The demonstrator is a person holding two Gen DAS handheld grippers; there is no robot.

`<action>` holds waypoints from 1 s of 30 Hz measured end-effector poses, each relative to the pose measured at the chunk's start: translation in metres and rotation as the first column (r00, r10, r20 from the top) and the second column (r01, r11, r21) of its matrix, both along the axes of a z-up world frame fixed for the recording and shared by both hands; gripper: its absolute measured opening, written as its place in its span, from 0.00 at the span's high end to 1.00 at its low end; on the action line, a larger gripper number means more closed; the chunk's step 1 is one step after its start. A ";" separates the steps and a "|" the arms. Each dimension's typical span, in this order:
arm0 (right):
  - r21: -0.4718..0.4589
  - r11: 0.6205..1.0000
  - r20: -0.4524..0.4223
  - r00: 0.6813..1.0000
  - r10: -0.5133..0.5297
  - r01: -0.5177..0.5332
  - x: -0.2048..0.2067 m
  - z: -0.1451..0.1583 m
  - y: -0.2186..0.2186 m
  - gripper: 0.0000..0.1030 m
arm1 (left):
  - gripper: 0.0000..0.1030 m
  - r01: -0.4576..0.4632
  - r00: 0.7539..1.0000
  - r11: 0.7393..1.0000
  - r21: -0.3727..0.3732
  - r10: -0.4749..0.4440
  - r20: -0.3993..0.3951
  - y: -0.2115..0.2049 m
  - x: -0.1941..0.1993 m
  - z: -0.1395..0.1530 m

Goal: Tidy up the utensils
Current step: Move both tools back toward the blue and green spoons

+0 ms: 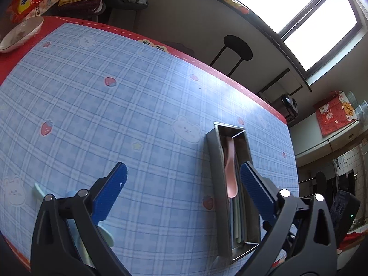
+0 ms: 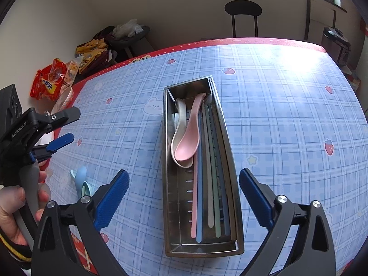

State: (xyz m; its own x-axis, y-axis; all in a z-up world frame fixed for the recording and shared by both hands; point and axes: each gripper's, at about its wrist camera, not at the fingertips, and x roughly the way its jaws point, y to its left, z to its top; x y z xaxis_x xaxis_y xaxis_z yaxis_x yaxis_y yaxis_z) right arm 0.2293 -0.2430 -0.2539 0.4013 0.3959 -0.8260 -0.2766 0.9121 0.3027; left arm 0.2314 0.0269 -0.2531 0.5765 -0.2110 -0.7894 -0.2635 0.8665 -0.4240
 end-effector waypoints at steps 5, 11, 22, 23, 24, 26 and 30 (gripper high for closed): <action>-0.042 0.999 0.022 1.000 0.002 -0.001 -0.019 0.000 0.020 0.06 | 0.06 -0.007 0.999 0.996 0.091 0.010 -0.037 0.037 -0.033 0.000; -0.024 0.998 0.054 0.997 0.056 -0.055 -0.051 -0.001 0.055 0.06 | 0.05 0.085 0.996 0.979 0.183 -0.079 -0.040 0.070 -0.076 0.000; -0.072 0.955 -0.014 0.958 0.287 -0.287 -0.114 -0.033 0.145 0.06 | 0.05 0.221 0.975 0.937 0.272 -0.203 -0.094 0.098 -0.153 -0.030; -0.084 0.948 -0.028 0.952 0.306 -0.307 -0.119 -0.037 0.151 0.06 | 0.05 0.220 0.975 0.938 0.267 -0.201 -0.096 0.099 -0.158 -0.034; -0.115 0.941 -0.034 0.948 0.317 -0.318 -0.123 -0.040 0.157 0.06 | 0.05 0.218 0.975 0.941 0.260 -0.200 -0.095 0.101 -0.163 -0.037; -0.163 0.921 -0.052 0.935 0.351 -0.355 -0.133 -0.047 0.169 0.06 | 0.05 0.220 0.975 0.943 0.249 -0.203 -0.091 0.102 -0.172 -0.045; -0.273 0.869 -0.099 0.911 0.401 -0.412 -0.149 -0.067 0.190 0.06 | 0.05 0.262 0.963 0.932 0.250 -0.238 -0.124 0.101 -0.185 -0.064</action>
State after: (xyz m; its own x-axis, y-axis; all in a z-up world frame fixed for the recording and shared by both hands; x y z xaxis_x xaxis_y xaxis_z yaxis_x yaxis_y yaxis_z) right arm 0.0807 -0.0529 -0.3206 0.2216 0.2658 -0.9382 -0.6348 0.7697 0.0681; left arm 0.0467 0.1276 -0.3174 0.4557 -0.1179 -0.8823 -0.0503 0.9862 -0.1577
